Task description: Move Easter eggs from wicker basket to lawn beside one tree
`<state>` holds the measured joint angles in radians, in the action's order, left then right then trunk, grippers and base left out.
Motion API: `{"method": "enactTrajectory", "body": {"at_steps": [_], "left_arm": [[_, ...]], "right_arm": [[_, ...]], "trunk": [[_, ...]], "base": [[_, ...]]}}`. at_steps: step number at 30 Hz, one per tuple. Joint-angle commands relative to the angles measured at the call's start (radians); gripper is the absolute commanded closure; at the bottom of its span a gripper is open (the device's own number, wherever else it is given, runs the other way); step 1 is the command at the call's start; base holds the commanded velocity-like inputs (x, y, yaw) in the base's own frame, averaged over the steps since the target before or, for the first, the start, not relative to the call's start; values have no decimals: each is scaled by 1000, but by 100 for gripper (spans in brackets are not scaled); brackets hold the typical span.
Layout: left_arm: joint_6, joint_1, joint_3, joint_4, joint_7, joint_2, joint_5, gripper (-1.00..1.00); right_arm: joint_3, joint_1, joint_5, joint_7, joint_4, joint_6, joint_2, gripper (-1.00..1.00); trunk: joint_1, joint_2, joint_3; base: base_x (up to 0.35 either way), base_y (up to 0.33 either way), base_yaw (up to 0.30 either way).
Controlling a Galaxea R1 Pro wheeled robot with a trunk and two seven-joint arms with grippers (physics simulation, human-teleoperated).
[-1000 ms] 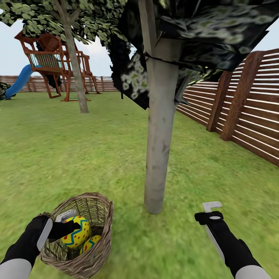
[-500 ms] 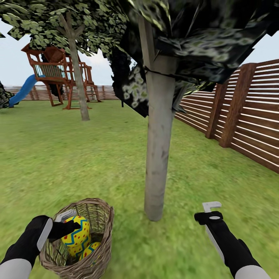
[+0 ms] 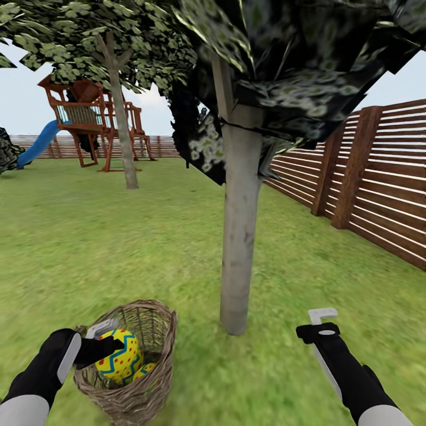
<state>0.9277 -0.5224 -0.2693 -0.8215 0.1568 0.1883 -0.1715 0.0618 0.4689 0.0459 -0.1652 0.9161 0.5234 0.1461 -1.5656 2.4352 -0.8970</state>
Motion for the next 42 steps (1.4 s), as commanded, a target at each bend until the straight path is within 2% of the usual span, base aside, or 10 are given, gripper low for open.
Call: {"method": "enactTrajectory", "body": {"at_steps": [1,6,9,28,38,42], "left_arm": [[5,0,-2,-1,3,0,0,100],[5,0,-2,-3,4,-3,-2,100],[5,0,-2,-3,4,-13,-2,100],[4,0,-2,-4,3,-15,-2,100],[4,0,-2,-4,4,-15,-2,100],[4,0,-2,-4,3,-15,-2,100]], "right_arm": [[5,1,5,-4,1,7,1,-100],[8,1,5,-4,1,7,-1,-100],[10,1,5,-3,1,6,-2,-100],[13,1,6,-2,1,7,-5,-100],[14,1,5,-2,1,8,-7,-100],[13,1,5,-1,1,9,-7,-100]], "trunk": [[5,-7,2],[24,-42,18],[35,-63,27],[108,-196,87],[147,-266,118],[162,-294,131]], "base": [[-336,0,0],[-284,0,0],[-26,0,0],[0,0,0],[0,0,243],[0,0,27]]}}
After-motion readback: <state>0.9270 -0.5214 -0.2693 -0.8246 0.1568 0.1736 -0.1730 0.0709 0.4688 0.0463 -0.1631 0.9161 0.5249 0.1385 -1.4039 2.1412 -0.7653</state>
